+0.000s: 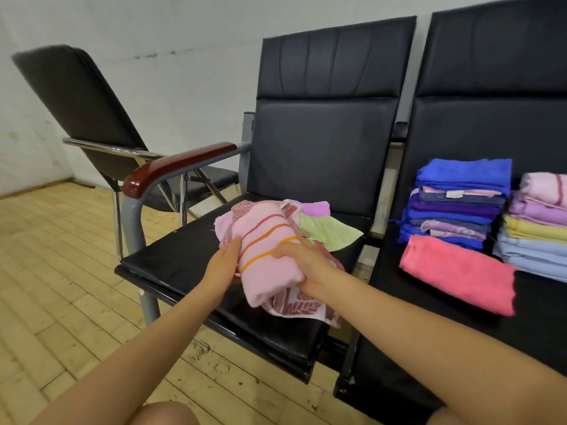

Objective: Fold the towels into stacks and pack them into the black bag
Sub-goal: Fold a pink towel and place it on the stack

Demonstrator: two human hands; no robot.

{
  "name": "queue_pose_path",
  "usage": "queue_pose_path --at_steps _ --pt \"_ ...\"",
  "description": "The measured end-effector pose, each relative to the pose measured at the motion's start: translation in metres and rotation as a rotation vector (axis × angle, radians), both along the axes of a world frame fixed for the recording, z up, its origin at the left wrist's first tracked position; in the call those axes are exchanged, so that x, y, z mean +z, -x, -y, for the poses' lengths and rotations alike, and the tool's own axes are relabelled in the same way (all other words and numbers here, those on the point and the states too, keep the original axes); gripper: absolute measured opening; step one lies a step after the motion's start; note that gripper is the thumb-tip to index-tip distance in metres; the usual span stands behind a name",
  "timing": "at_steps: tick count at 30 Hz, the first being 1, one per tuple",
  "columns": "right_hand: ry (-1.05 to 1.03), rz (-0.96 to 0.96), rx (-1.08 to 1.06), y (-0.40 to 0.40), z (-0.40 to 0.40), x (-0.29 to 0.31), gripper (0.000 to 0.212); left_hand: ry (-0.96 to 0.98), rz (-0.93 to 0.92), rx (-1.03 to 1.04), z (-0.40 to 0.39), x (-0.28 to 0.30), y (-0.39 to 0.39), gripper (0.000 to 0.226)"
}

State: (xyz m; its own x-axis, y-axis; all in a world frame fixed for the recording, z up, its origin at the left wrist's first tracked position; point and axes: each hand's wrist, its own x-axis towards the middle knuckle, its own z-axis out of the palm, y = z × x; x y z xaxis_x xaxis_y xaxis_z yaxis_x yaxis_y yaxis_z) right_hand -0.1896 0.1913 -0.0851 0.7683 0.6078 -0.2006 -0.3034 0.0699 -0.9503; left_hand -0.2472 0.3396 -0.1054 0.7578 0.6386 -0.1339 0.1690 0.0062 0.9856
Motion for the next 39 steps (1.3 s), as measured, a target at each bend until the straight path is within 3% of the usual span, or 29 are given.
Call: queue_pose_path --at_steps 2,4,7,9,10,14,17,23,27,31,36,39 --pt "-0.082 -0.013 -0.011 -0.003 0.005 0.01 0.056 0.348 0.079 -0.063 0.012 0.01 -0.002 0.049" --pt "-0.064 -0.013 -0.064 -0.006 0.008 0.014 0.058 0.555 0.11 -0.213 0.024 0.013 0.003 0.06" --pt "0.003 0.001 -0.041 -0.01 0.017 0.014 0.058 0.713 0.163 -0.291 0.032 0.017 0.005 0.066" --pt "-0.004 -0.034 -0.013 -0.013 0.026 0.012 0.068 0.739 0.197 -0.176 0.038 0.024 -0.003 0.061" --pt "-0.027 -0.107 -0.019 -0.014 0.029 0.009 0.072 0.696 0.19 -0.099 0.041 0.028 -0.007 0.058" --pt "-0.134 -0.305 -0.112 -0.013 0.038 -0.003 0.049 0.472 0.255 0.06 0.048 0.035 -0.029 0.035" --pt "-0.285 -0.455 -0.174 -0.011 0.047 -0.004 0.036 0.385 0.325 0.071 0.068 0.048 -0.043 0.039" --pt "-0.351 -0.493 -0.225 -0.029 0.082 -0.002 0.03 0.297 0.392 0.066 0.116 0.056 -0.077 0.044" --pt "-0.376 -0.365 -0.451 -0.054 0.13 -0.017 0.037 0.226 0.401 -0.036 0.146 0.044 -0.1 0.046" --pt "-0.153 -0.08 -0.735 -0.086 0.203 -0.013 0.039 0.006 0.348 -0.267 0.185 0.033 -0.126 0.071" --pt "0.198 0.267 -0.942 -0.133 0.28 -0.009 0.045 -0.316 0.282 -0.529 0.237 0.017 -0.162 0.054" --pt "0.534 0.338 -0.871 -0.151 0.306 -0.026 0.052 -0.658 -0.017 -0.581 0.256 0.001 -0.185 0.047"
